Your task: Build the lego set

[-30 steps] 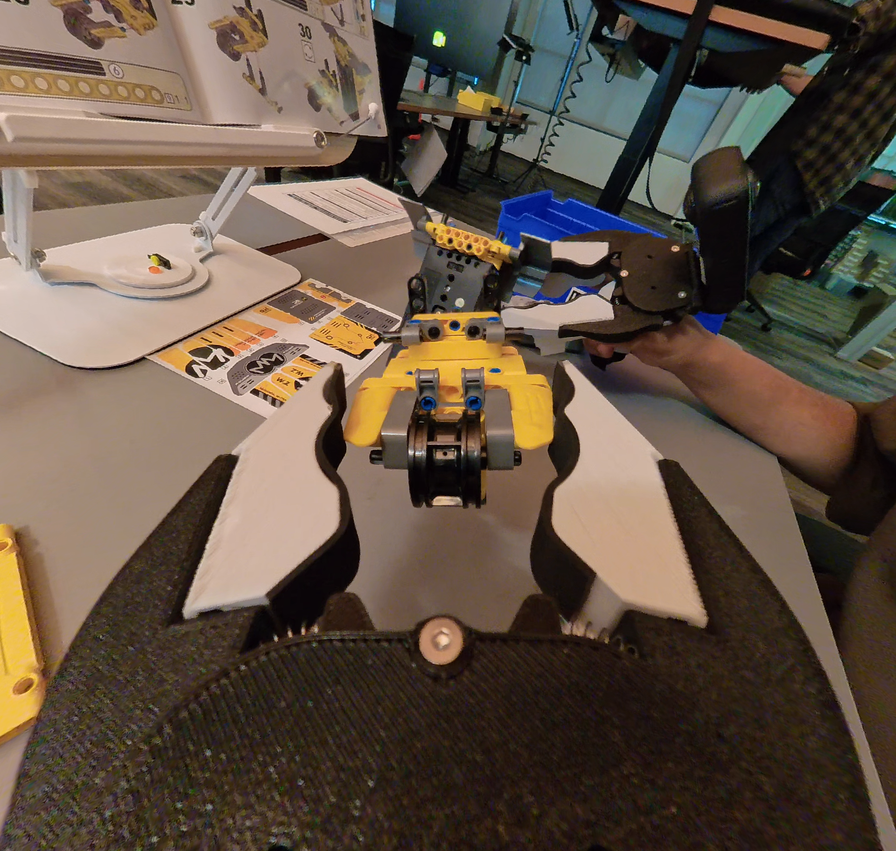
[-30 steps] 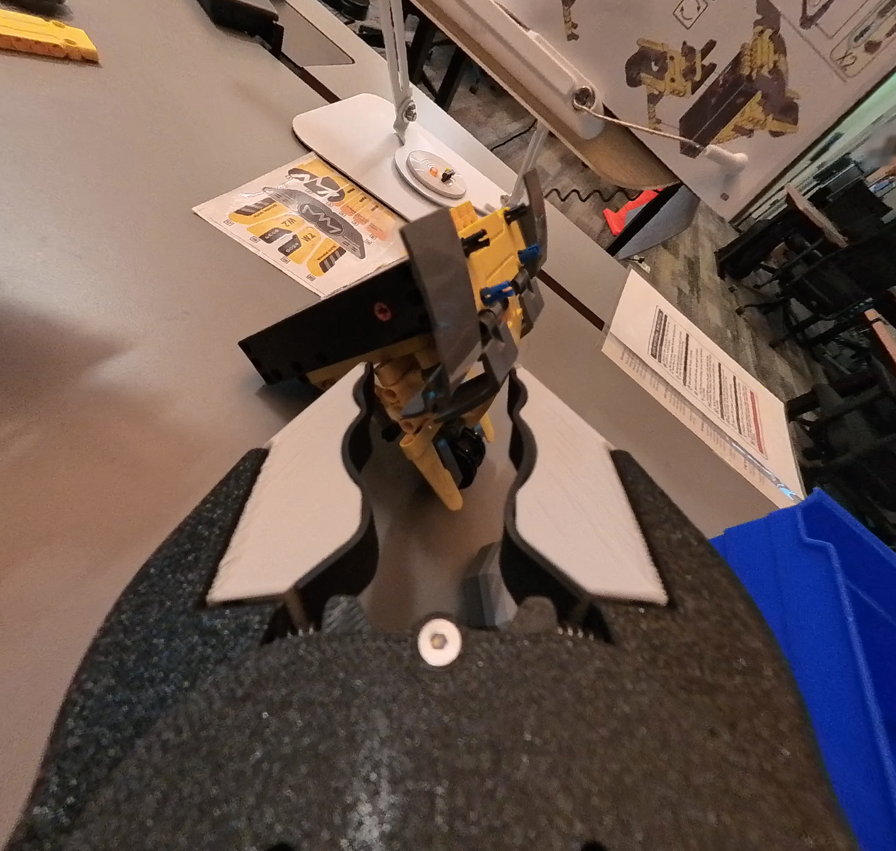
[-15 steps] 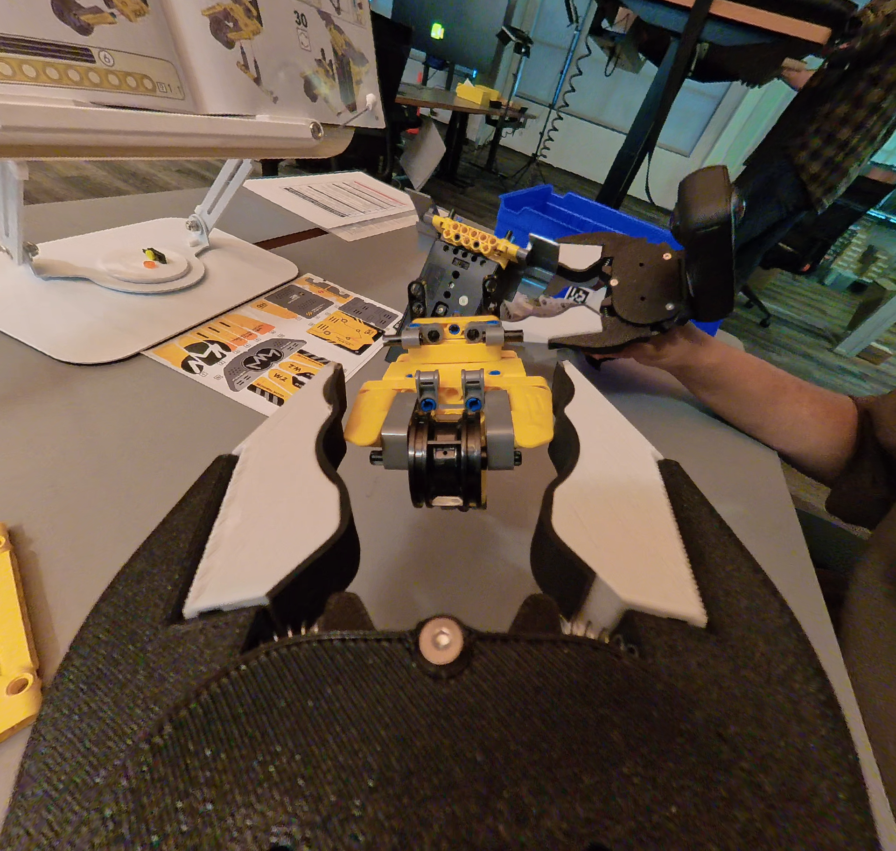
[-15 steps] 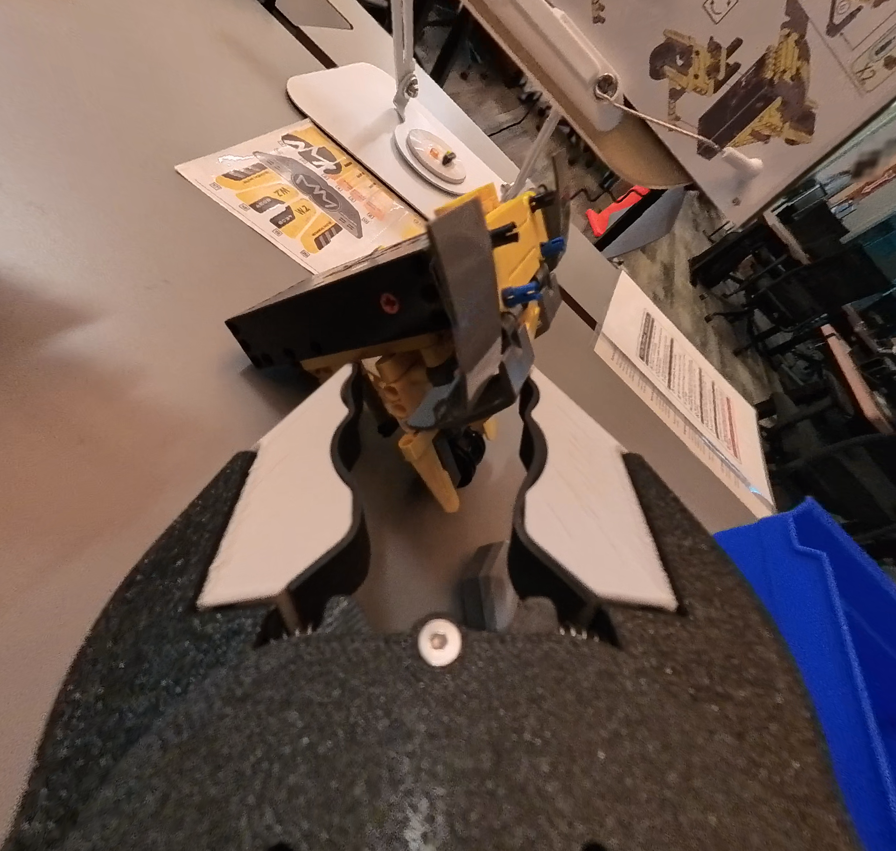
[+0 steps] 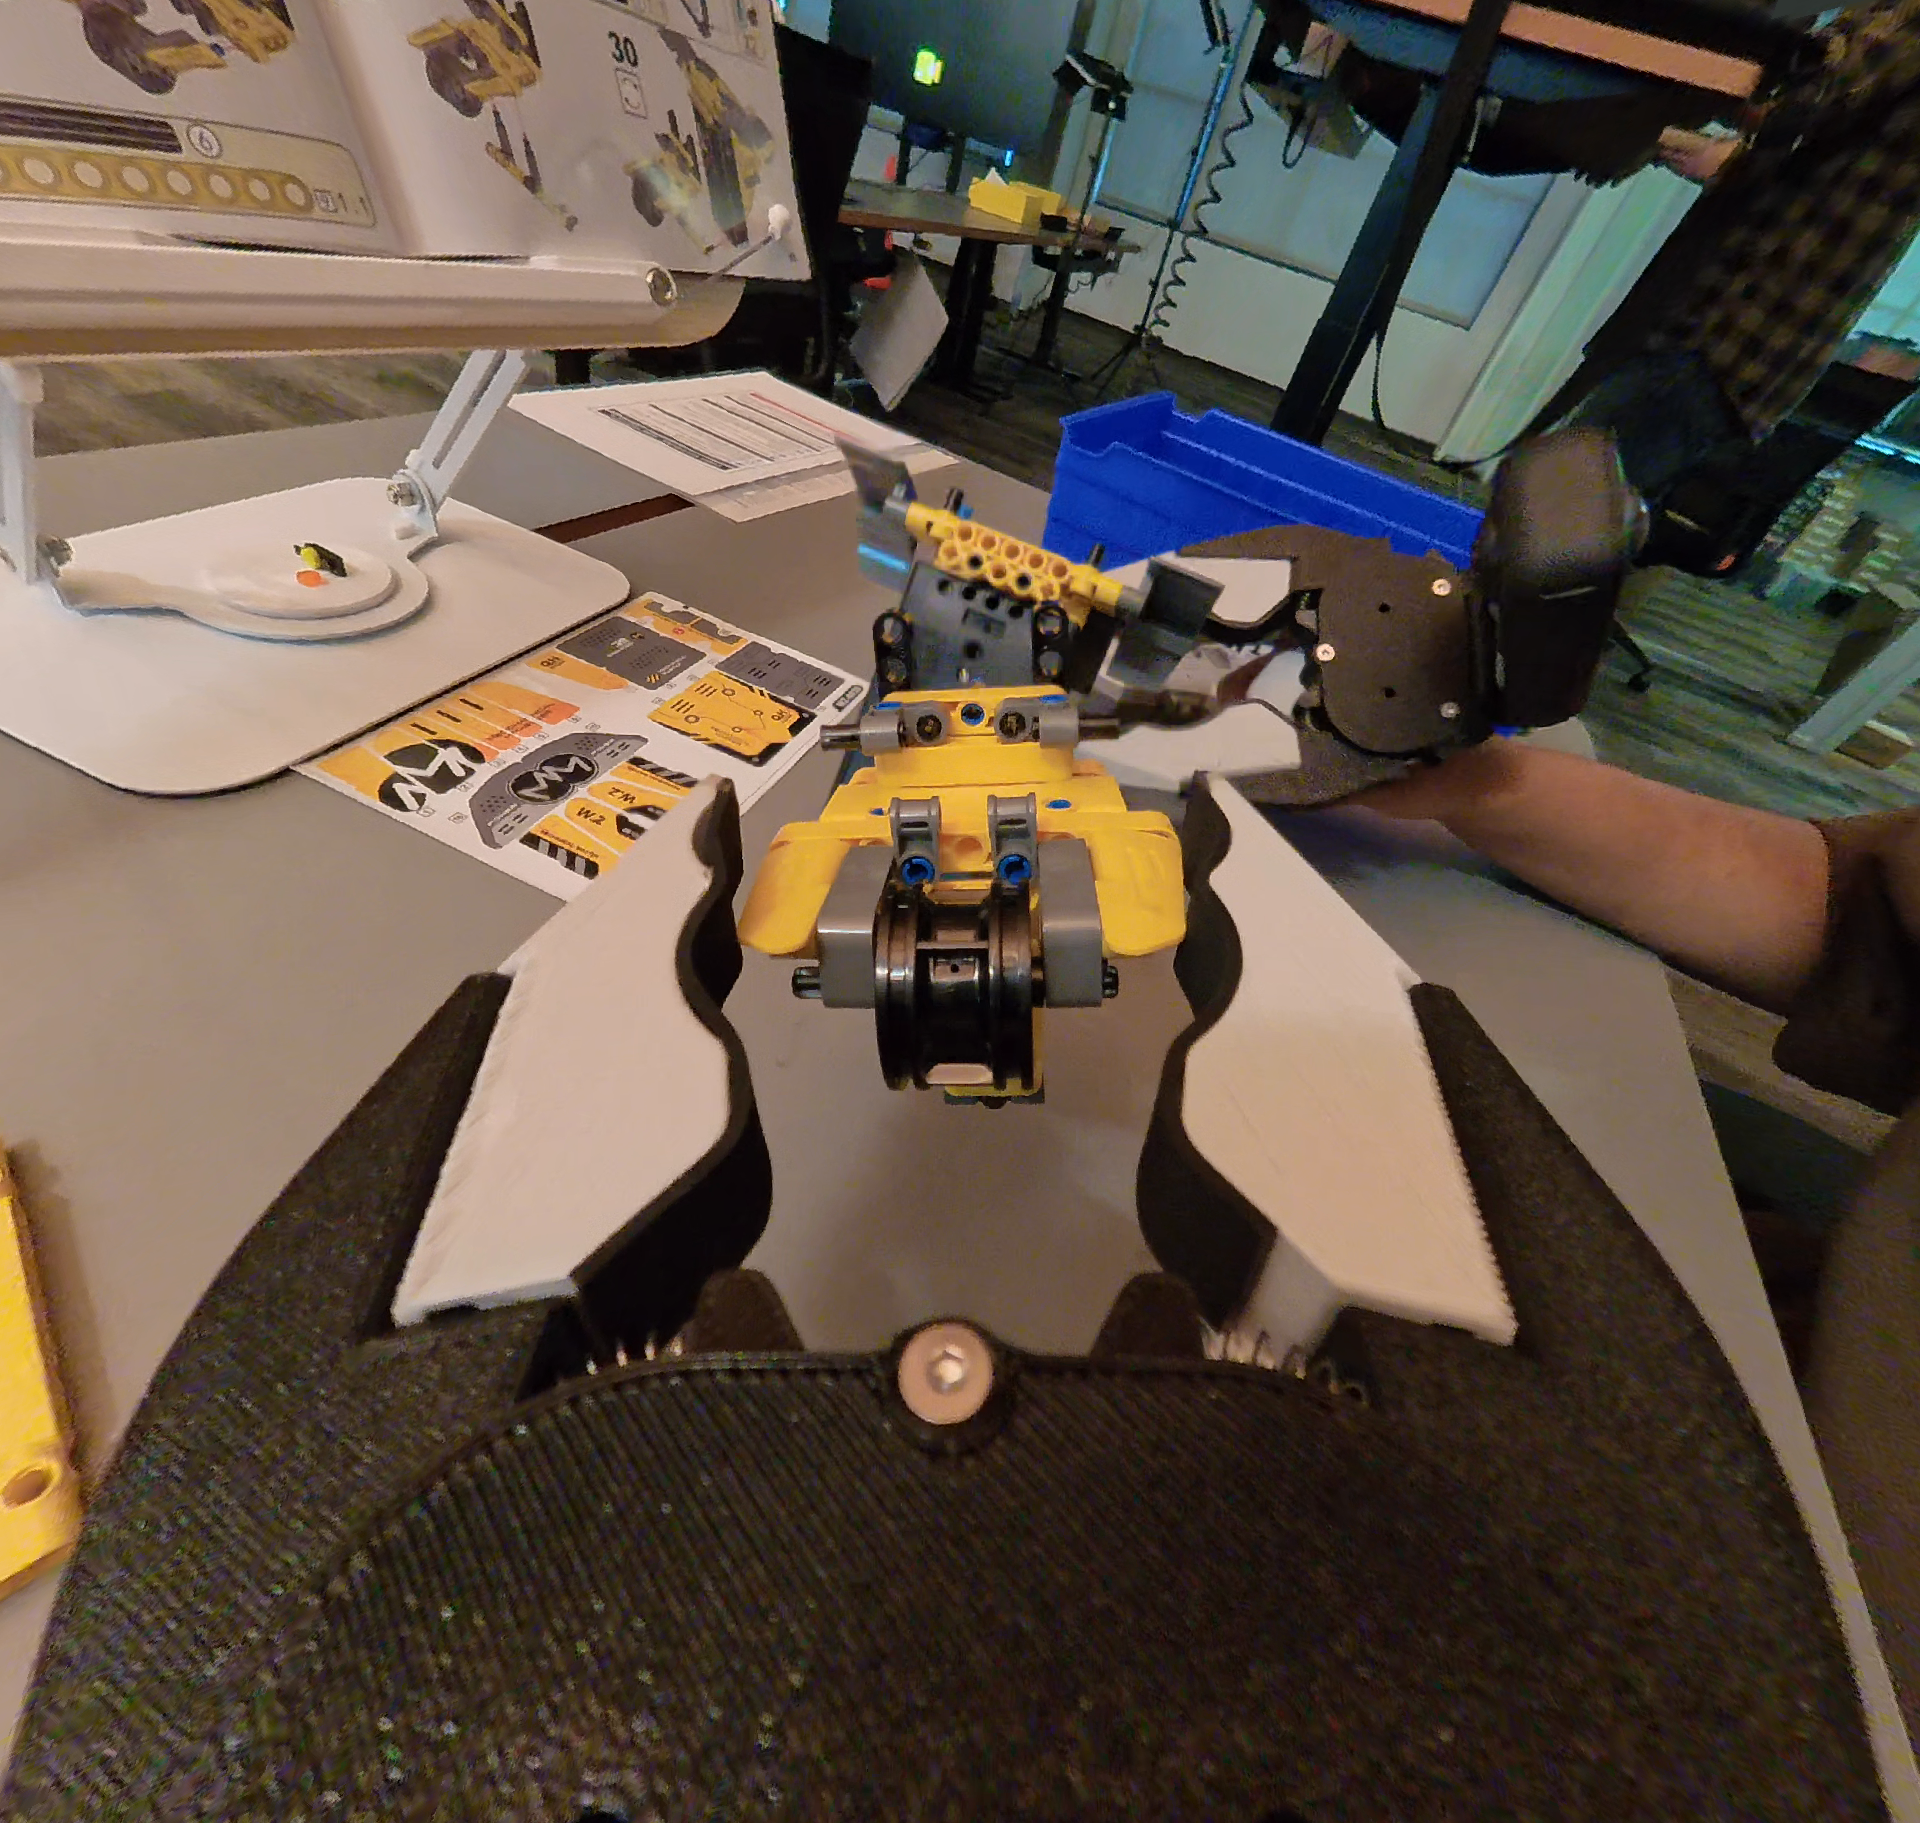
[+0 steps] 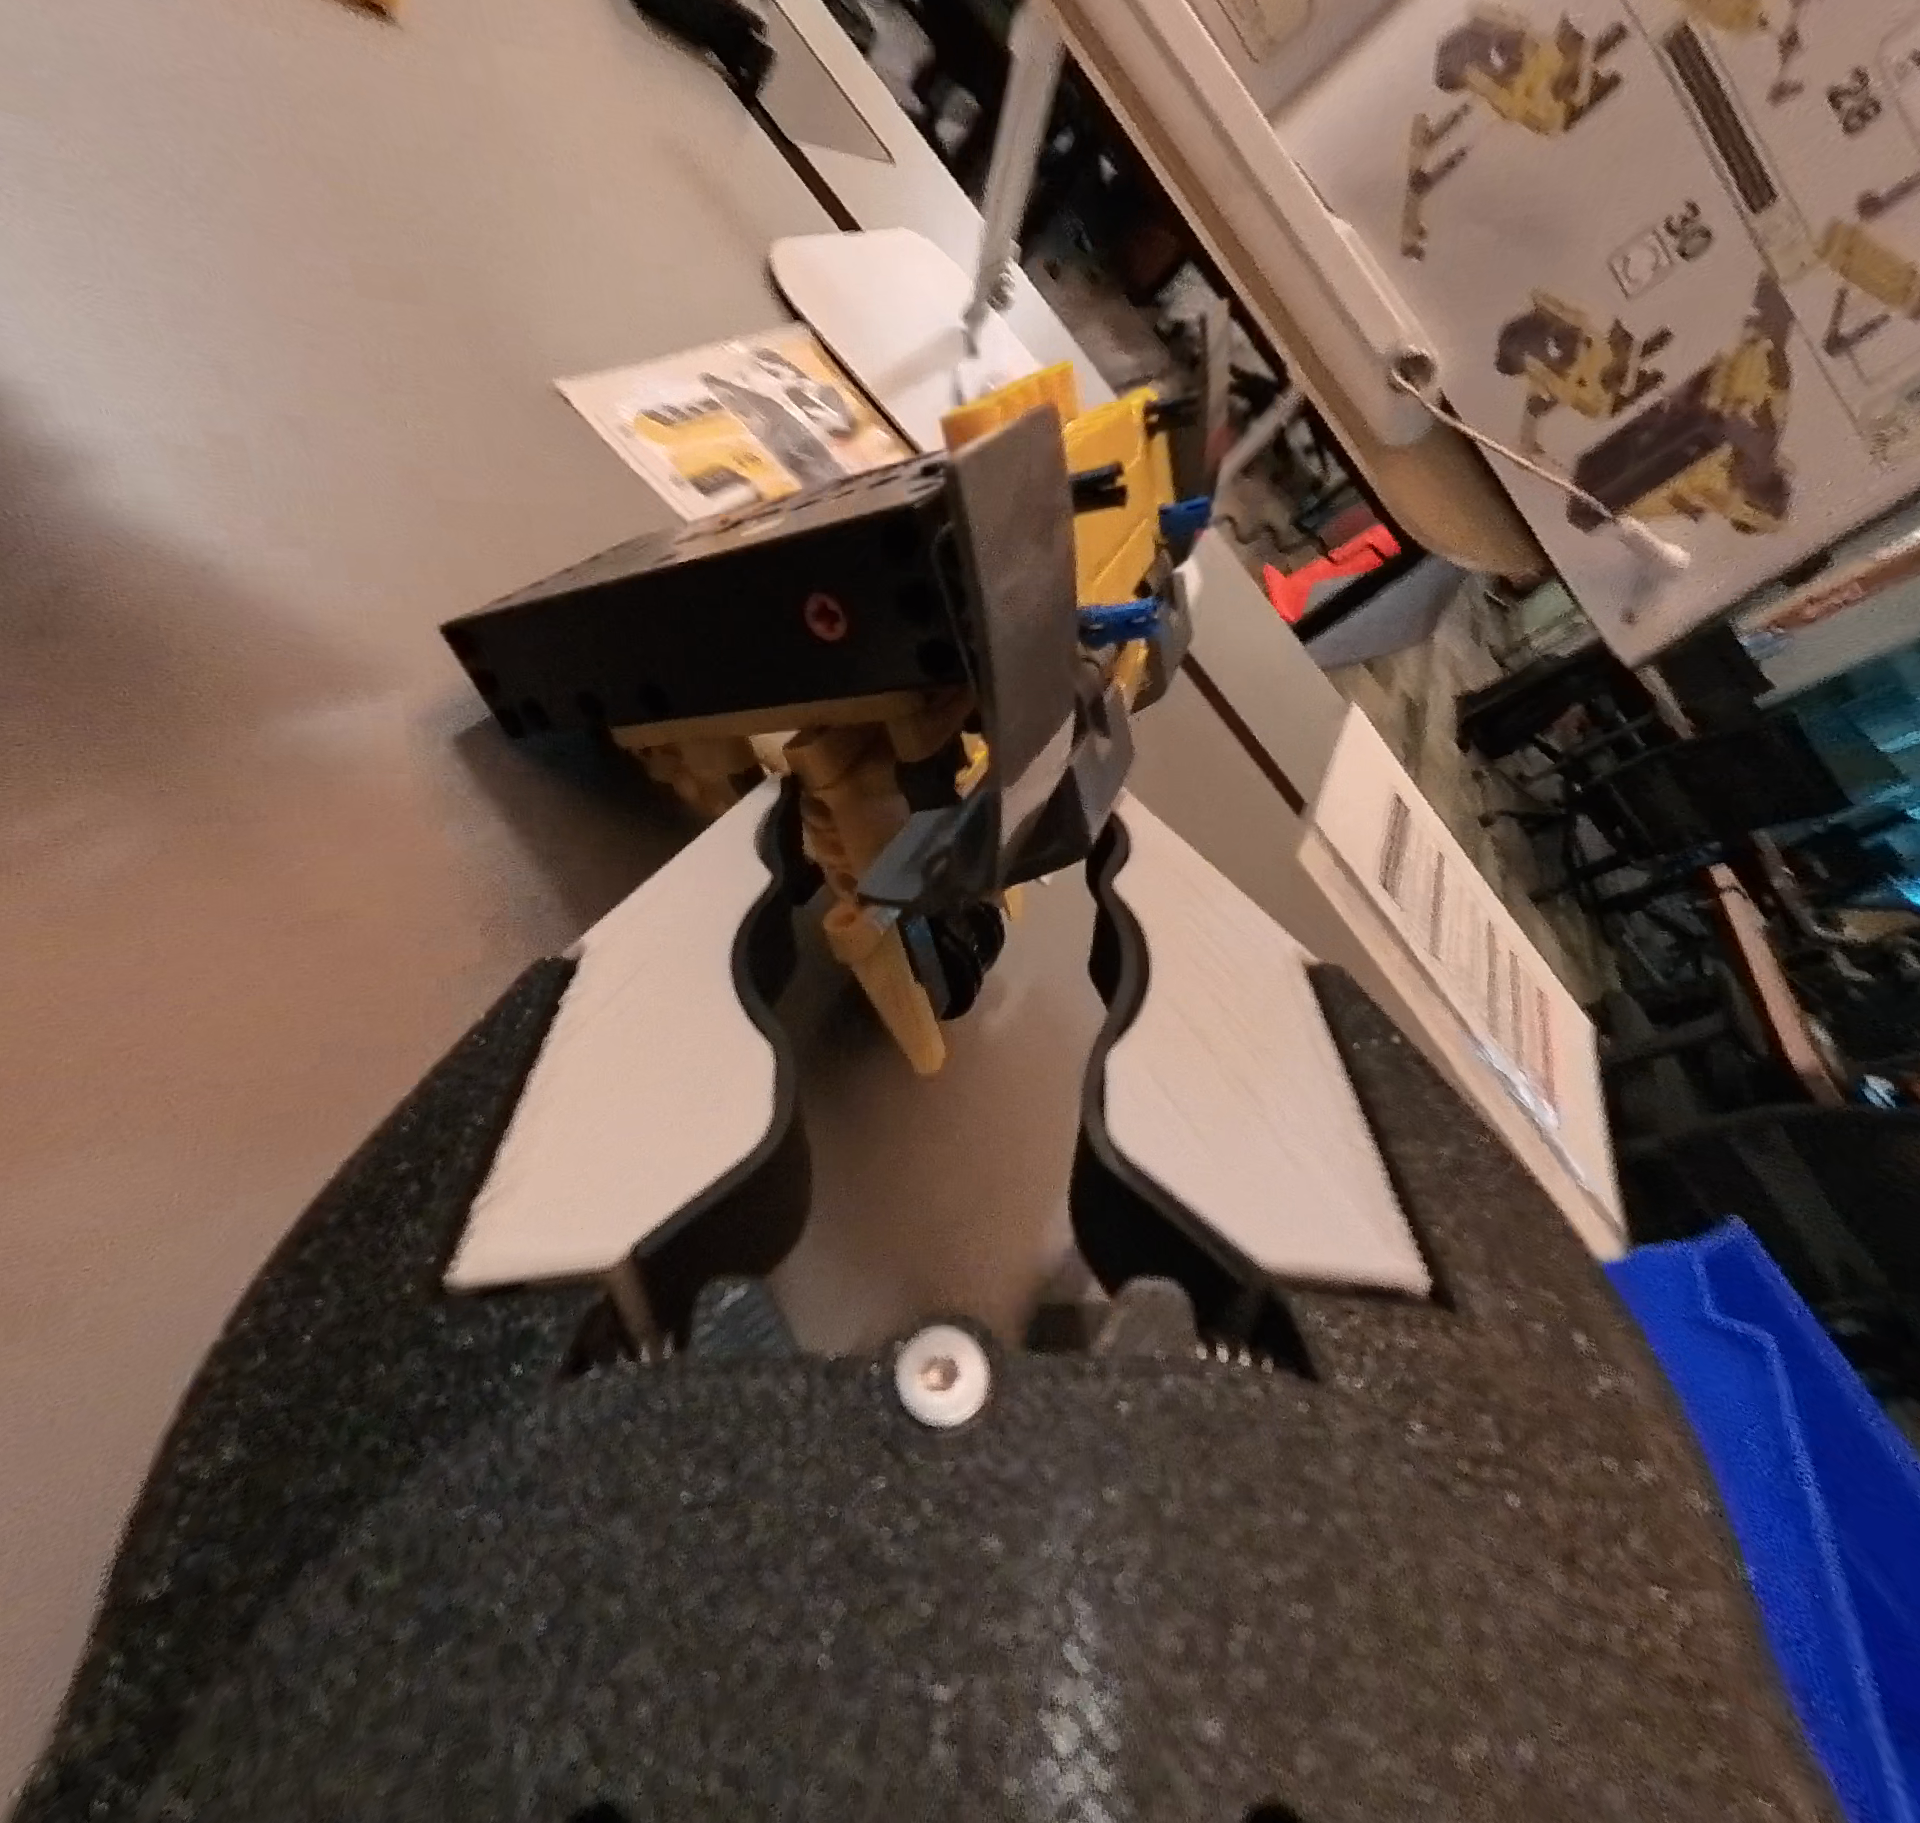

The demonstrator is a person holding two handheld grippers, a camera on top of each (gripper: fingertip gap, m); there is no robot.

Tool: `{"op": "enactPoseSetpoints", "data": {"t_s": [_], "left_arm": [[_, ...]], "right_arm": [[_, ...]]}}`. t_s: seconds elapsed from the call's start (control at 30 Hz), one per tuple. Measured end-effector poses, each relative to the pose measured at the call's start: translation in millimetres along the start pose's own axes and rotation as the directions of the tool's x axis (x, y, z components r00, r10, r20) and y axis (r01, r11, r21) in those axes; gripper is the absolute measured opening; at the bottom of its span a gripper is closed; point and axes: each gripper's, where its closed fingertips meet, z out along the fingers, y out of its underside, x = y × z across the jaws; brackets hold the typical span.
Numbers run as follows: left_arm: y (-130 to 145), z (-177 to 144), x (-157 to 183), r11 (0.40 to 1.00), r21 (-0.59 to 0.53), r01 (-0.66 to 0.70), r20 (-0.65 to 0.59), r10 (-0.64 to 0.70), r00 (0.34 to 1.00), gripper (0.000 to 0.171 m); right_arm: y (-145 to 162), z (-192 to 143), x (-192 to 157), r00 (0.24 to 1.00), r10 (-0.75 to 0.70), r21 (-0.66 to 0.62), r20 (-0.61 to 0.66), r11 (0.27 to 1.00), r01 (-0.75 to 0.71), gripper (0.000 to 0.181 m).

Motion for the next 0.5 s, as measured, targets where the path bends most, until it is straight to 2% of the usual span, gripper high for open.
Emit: {"op": "enactPoseSetpoints", "data": {"t_s": [0.17,0.37,0.5], "left_arm": [[-4.9,-5.1,-0.5,0.999,-0.002,-0.050,0.017,0.050,0.999,0.081],[-4.5,-11.6,-7.9,0.989,-0.062,-0.134,0.085,0.139,0.987,0.081],[-18.6,-28.2,-17.8,0.990,-0.023,-0.140,0.119,0.142,0.983,0.081]], "right_arm": [[-21.1,-8.5,-29.6,0.996,-0.043,0.042,0.073,0.998,0.040,0.054],[-45.6,-21.2,-66.0,0.985,-0.087,0.111,0.146,0.991,0.071,0.054],[-57.3,-28.4,-85.1,0.980,-0.114,0.141,0.165,0.986,0.091,0.054]]}}
